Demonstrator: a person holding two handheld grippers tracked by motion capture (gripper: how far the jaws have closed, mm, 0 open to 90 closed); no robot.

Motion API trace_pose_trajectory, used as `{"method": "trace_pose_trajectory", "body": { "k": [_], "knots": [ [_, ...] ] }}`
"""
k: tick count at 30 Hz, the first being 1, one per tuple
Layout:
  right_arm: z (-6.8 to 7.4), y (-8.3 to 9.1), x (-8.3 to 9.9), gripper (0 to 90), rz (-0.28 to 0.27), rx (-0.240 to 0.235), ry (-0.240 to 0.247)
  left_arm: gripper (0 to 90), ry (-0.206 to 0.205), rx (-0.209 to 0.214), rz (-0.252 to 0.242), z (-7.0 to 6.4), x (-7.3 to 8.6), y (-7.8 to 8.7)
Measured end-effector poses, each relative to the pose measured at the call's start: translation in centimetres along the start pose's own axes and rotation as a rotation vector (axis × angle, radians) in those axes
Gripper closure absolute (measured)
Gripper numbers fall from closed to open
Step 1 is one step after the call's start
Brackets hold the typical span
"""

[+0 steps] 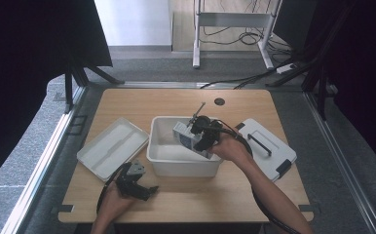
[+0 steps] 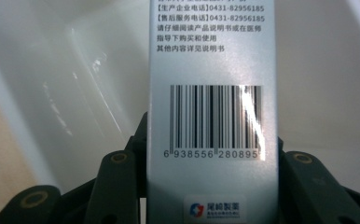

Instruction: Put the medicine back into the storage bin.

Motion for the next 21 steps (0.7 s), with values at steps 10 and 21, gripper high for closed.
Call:
{"method": "trace_pose_trajectory", "body": {
  "k": [10, 21],
  "knots": [
    [-0.2, -3.2, 0.7, 55.3, 0.034, -0.029, -0.017, 4.4, -0.001, -0.001, 0.0, 0.0, 0.0, 0.0],
    [-0.2, -2.8, 0.4, 48.6, 0.012, -0.049, -0.035, 4.6, -0.001, -0.001, -0.001, 0.0, 0.0, 0.0]
  ]
}}
Point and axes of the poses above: each handheld gripper's, and its own axes: y roughly backward along the jaws, x roughly out of its underside, z roughly to its left, the point moved 4 cm from there along -y, roughly forward along the jaws, and after that the axes turned 6 degrees about y, right-handed, at the moved point
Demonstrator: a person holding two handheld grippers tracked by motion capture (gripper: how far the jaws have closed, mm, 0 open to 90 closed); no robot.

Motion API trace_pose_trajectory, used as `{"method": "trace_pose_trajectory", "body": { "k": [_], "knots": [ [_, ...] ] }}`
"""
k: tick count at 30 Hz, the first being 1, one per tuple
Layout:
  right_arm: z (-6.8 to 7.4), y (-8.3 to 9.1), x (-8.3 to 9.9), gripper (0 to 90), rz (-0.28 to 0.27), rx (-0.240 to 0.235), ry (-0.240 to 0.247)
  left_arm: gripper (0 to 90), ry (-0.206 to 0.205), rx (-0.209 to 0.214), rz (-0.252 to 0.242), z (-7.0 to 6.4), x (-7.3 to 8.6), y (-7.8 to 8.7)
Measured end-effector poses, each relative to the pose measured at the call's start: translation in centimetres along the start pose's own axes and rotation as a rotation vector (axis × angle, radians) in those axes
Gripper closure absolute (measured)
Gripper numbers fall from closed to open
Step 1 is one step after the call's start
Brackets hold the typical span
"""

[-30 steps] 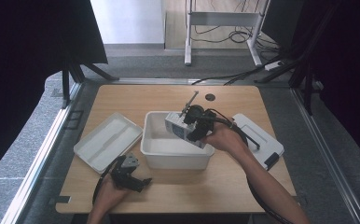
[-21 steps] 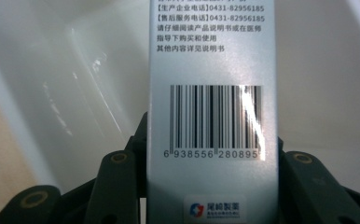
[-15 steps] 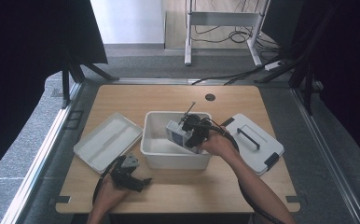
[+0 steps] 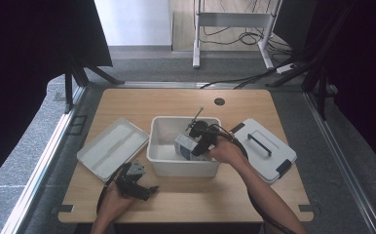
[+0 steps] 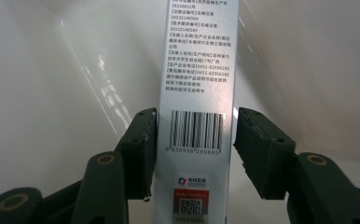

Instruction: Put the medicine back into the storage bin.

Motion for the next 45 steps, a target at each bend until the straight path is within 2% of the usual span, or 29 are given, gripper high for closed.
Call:
{"method": "trace_pose_trajectory", "body": {
  "k": [10, 19, 25, 35, 40, 45],
  "knots": [
    [0.4, 2.4, 0.0, 41.5, -0.064, -0.011, 0.008, 4.5, 0.002, -0.002, 0.001, 0.0, 0.0, 0.0],
    [1.1, 5.3, 0.8, 25.2, -0.165, 0.008, 0.025, 4.5, 0.006, -0.007, 0.001, 0.0, 0.0, 0.0],
    [1.6, 7.0, 1.7, 15.3, -0.219, 0.03, 0.016, 4.6, 0.007, -0.006, 0.001, -0.1, 0.0, 0.0],
    [2.0, 9.0, 4.7, 9.2, -0.301, 0.072, -0.007, 5.4, 0.009, -0.008, -0.002, 0.0, 0.0, 0.1],
    [2.2, 9.0, 6.8, 7.3, -0.328, 0.066, -0.036, 5.9, 0.011, -0.009, -0.003, 0.0, 0.0, 0.1],
    [2.4, 8.2, 8.9, 5.7, -0.346, 0.078, -0.061, 5.9, 0.01, -0.009, -0.003, 0.0, 0.0, 0.1]
  ]
}}
Point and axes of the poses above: each handheld gripper's, and its own axes: y roughly backward along the jaws, x roughly out of its underside, z roughly to its left, the point moved 4 cm from there along -y, roughly forward along the jaws, and after that the axes turned 6 degrees about y, right-handed, at the moved point
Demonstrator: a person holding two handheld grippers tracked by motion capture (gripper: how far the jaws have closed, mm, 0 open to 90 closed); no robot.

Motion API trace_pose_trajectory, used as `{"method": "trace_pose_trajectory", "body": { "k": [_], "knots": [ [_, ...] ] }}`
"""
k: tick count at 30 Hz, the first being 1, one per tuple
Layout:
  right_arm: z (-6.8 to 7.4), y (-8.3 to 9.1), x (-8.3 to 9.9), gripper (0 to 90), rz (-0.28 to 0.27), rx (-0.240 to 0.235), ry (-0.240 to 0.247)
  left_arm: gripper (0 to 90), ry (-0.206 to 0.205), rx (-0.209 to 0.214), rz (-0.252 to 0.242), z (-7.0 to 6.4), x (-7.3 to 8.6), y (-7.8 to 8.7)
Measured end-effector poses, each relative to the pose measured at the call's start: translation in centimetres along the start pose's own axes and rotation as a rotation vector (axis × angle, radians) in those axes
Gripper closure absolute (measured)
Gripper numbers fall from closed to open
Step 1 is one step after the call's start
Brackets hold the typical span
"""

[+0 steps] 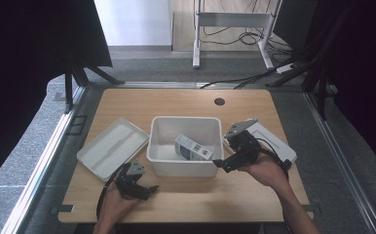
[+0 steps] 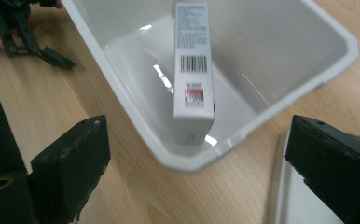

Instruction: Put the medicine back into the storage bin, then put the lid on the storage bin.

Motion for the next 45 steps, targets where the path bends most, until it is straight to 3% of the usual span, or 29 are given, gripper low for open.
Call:
{"method": "trace_pose_trajectory", "body": {
  "k": [10, 26, 30, 37, 45],
  "knots": [
    [0.3, -1.2, 3.7, 0.0, -0.071, 0.06, -0.027, 5.8, 0.003, 0.0, -0.001, 0.0, 0.0, 0.0],
    [0.9, -6.5, 9.6, 0.0, -0.091, 0.085, -0.11, 5.8, 0.006, -0.003, -0.003, 0.0, 0.0, 0.0],
    [1.1, -7.6, 10.8, 0.0, -0.09, 0.073, -0.133, 5.8, 0.006, -0.004, -0.003, 0.0, 0.0, 0.0],
    [1.5, -9.0, 12.4, 0.0, -0.084, 0.055, -0.152, 5.1, 0.003, -0.003, 0.002, -0.1, 0.0, 0.0],
    [1.8, -9.3, 12.5, 0.0, -0.065, 0.094, -0.128, 3.6, -0.003, -0.007, 0.011, -0.1, -0.2, 0.0]
  ]
}}
Point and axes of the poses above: each handheld gripper's, and its own axes: y roughly backward along the jaws, x roughly out of its underside, z roughly to its left, the point moved 4 cm from there along -y, roughly forward along the jaws, and after that the axes turned 6 degrees about y, right-handed, at the moved point
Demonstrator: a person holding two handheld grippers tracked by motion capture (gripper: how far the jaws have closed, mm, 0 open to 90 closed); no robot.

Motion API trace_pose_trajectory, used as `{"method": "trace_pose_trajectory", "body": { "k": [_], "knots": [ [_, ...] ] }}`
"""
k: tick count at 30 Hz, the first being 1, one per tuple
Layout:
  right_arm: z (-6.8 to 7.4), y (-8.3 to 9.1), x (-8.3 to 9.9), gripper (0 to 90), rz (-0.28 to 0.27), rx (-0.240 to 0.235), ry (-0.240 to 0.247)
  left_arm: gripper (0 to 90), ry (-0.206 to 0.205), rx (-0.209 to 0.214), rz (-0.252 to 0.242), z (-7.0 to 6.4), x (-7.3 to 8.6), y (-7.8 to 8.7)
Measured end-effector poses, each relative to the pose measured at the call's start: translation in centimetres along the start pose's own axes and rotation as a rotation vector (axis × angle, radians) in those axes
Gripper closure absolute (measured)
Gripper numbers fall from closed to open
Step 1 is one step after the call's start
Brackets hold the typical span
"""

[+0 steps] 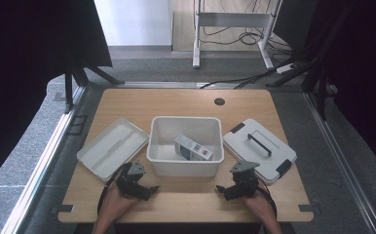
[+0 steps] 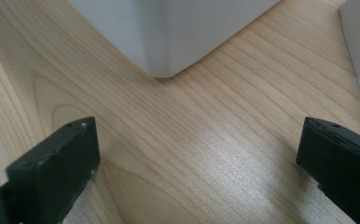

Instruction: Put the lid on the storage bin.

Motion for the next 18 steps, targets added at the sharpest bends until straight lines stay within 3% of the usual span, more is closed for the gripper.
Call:
{"method": "trace_pose_trajectory", "body": {
  "k": [11, 18],
  "knots": [
    [0.0, 0.0, 0.0, 0.0, -0.001, 0.001, -0.001, 6.5, 0.021, 0.002, 0.004, 1.0, -0.3, 2.3],
    [0.0, 0.0, 0.0, 0.0, -0.002, 0.001, -0.001, 6.8, 0.034, -0.023, 0.033, 2.8, -0.8, 4.3]
  ]
}}
Point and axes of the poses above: each handheld gripper's, and its own axes: y roughly backward along the jaws, x roughly out of its underside, z roughly to its left, the point moved 4 cm from there along -y, roughly forward along the jaws, and after that the axes turned 6 degrees about y, right-handed, at the moved point
